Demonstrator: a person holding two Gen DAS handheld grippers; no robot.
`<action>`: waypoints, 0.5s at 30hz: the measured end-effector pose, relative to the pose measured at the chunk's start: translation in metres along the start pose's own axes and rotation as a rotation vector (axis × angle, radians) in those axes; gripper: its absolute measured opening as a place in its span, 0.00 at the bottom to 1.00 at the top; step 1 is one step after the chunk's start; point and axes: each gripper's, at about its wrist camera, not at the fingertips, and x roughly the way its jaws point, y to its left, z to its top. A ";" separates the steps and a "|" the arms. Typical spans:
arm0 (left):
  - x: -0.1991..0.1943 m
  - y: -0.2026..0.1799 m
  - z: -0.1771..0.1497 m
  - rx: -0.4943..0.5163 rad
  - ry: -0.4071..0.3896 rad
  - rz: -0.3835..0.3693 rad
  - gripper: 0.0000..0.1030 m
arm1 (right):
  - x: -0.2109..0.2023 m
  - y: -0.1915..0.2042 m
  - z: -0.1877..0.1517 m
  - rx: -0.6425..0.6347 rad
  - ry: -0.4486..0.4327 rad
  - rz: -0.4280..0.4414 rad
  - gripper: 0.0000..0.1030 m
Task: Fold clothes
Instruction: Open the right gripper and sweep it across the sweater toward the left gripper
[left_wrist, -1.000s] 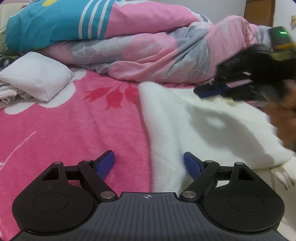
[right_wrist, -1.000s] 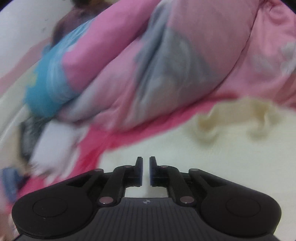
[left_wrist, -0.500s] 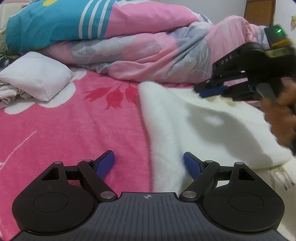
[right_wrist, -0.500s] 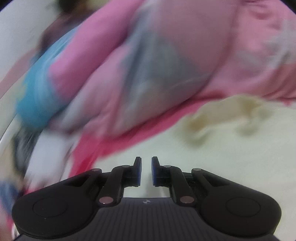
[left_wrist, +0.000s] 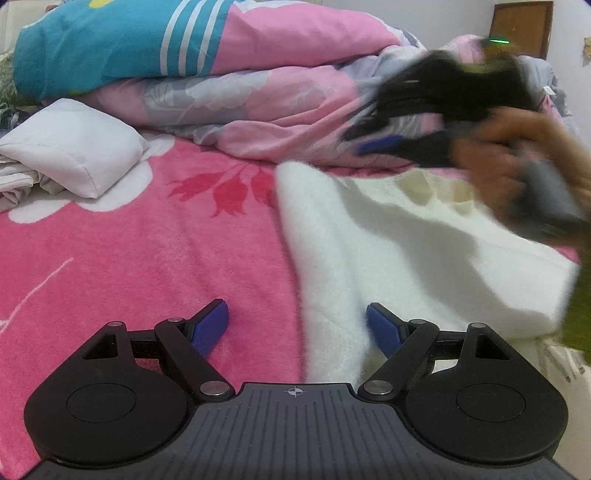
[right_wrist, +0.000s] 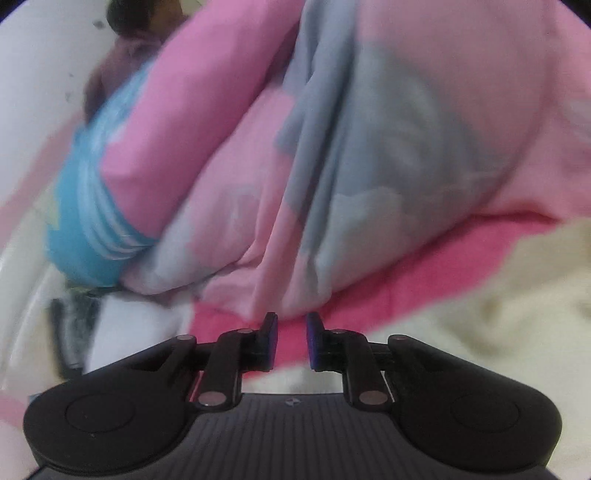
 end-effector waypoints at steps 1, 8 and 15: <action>0.000 0.000 0.000 0.001 0.001 0.001 0.80 | -0.017 -0.004 -0.007 -0.011 0.000 -0.002 0.22; 0.000 -0.002 0.001 0.001 0.003 0.008 0.81 | -0.146 -0.050 -0.081 -0.031 -0.012 -0.071 0.33; -0.004 -0.001 0.002 -0.016 -0.015 0.008 0.82 | -0.282 -0.146 -0.146 0.215 -0.176 -0.278 0.34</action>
